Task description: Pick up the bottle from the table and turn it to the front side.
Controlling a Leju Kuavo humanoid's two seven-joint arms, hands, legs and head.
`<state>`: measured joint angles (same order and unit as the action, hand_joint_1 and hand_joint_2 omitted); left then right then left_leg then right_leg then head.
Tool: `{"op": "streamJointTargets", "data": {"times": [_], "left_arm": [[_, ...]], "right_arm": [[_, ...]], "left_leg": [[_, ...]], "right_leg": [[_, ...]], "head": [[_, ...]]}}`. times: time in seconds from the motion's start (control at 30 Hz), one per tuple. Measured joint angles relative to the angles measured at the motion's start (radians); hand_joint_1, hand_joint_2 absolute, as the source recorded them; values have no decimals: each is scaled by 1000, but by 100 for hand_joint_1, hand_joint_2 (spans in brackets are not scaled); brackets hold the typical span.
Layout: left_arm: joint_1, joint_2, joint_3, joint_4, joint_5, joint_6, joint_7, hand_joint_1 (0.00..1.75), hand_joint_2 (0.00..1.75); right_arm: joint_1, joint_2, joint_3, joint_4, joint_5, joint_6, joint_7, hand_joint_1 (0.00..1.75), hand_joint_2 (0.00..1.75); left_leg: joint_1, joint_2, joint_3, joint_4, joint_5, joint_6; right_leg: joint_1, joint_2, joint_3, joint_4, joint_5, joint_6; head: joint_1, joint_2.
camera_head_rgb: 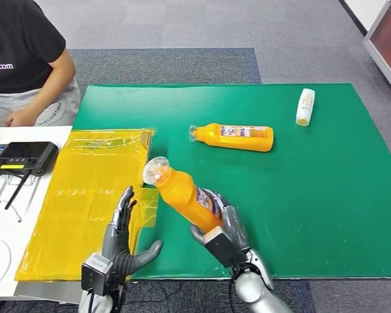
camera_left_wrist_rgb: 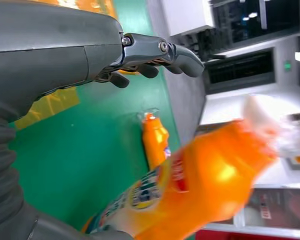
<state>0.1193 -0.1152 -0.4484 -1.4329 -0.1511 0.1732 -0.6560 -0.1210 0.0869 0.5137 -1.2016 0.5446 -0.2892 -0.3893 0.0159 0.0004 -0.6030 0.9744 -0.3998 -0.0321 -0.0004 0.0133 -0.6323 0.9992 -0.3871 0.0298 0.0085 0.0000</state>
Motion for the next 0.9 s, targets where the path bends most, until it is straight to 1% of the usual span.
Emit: {"op": "streamJointTargets", "data": {"times": [0.1, 0.17, 0.23, 0.37, 0.6, 0.73, 0.9], "left_arm": [[0, 0, -17, -1, -19, 26, -30, 0, 175], [1, 0, -25, -3, 2, 25, -32, 0, 175], [1, 0, -28, -5, 30, 19, -31, 0, 175], [-4, 0, -29, -5, 49, 0, -31, 0, 175], [-40, -12, -32, -5, 34, -45, -29, 0, 175], [-62, -20, -31, -7, 37, -72, -23, 0, 175], [-86, -26, -31, -8, 38, -88, -11, 0, 175]], "right_arm": [[11, 14, -9, -32, -63, 9, -10, 175, 175], [17, 21, -16, -43, -97, 21, -10, 175, 175], [25, 25, -21, -52, -104, 26, -13, 175, 175], [35, 28, -10, -59, -30, 0, -35, 175, 175], [36, 28, 58, -44, 70, -50, -83, 175, 175], [36, 28, 83, -32, 98, -86, -89, 175, 175], [35, 28, 96, -17, 110, -105, -89, 175, 175]], "left_leg": [[0, 0, 0, 0, 0, 0], [0, 0, 0, 0, 0, 0], [0, 0, 0, 0, 0, 0], [0, 0, 0, 0, 0, 0], [0, 0, 0, 0, 0, 0], [0, 0, 0, 0, 0, 0], [0, 0, 0, 0, 0, 0]], "right_leg": [[0, 0, 0, 0, 0, 0], [0, 0, 0, 0, 0, 0], [0, 0, 0, 0, 0, 0], [0, 0, 0, 0, 0, 0], [0, 0, 0, 0, 0, 0], [0, 0, 0, 0, 0, 0], [0, 0, 0, 0, 0, 0]], "head": [[0, 0], [0, 0], [0, 0], [0, 0], [0, 0], [0, 0], [0, 0]]}}
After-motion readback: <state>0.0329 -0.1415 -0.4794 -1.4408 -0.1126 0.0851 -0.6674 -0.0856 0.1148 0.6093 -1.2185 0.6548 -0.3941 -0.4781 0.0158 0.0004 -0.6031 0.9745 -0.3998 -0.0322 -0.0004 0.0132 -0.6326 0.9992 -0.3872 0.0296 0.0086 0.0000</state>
